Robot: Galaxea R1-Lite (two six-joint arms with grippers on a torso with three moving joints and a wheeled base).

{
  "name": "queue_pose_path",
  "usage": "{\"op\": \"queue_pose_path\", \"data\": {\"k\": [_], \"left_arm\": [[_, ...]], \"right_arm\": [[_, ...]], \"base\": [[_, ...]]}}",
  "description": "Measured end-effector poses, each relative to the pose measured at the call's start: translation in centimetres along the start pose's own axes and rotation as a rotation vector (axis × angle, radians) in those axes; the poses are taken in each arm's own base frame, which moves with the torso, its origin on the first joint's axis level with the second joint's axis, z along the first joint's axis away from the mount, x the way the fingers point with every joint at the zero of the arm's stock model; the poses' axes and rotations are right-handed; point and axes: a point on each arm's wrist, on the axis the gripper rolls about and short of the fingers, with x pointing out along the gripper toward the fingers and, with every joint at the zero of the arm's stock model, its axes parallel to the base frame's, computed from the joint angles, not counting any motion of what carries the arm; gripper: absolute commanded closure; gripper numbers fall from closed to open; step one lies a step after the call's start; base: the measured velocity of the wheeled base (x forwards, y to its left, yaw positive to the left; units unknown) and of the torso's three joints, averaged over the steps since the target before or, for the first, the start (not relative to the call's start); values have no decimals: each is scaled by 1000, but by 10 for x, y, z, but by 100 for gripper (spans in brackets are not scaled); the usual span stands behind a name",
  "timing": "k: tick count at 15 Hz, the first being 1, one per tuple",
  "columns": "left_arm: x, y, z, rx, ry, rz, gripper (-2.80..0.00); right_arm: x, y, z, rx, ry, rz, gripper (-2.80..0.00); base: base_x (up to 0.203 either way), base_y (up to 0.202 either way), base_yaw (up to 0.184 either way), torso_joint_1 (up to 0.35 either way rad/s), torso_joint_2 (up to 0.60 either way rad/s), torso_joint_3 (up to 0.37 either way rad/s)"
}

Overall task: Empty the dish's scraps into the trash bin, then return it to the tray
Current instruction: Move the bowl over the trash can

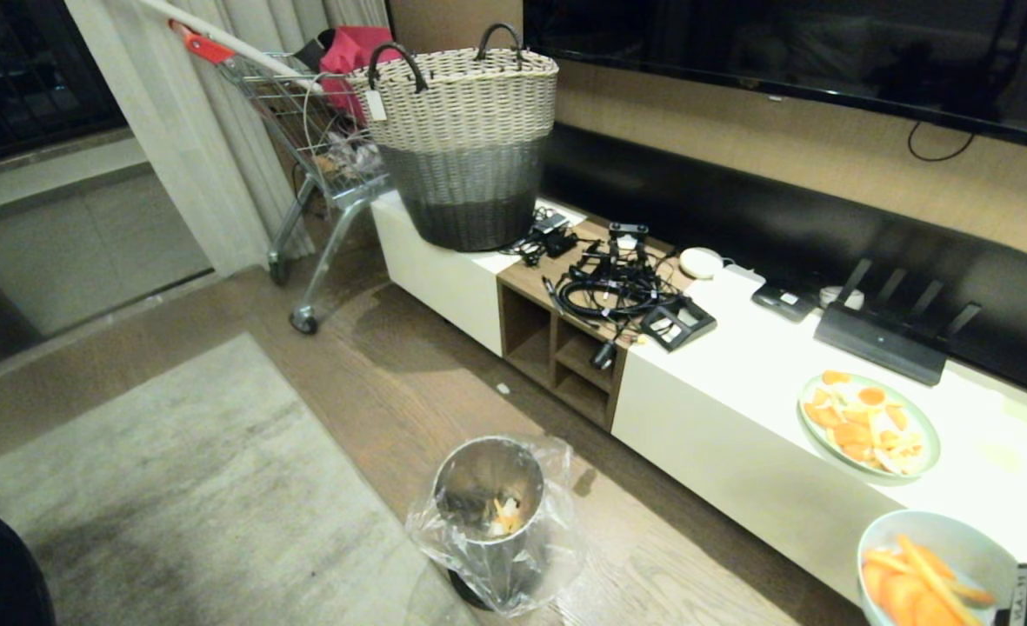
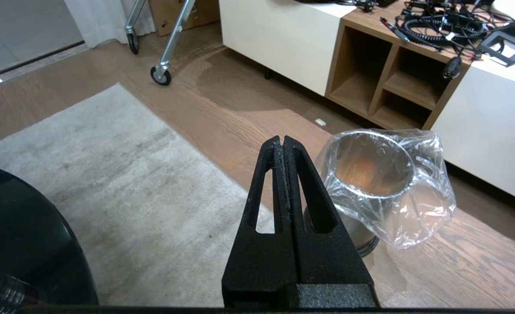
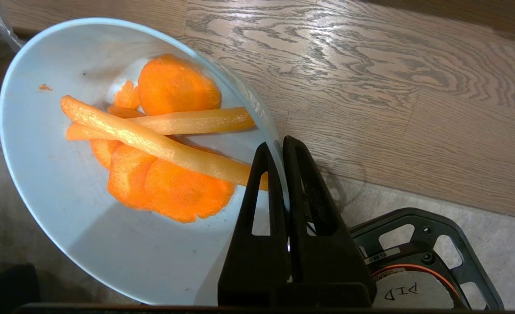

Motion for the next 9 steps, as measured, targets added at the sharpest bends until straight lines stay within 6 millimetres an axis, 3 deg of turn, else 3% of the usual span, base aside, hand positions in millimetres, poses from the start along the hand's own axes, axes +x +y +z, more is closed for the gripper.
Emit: {"op": "queue_pose_path", "data": {"k": [9], "left_arm": [[0,0,0,0,3,-3,0]], "right_arm": [[-3,-3,-1,0,-13,0,0]], "base": [[0,0,0,3,2,-163]]}}
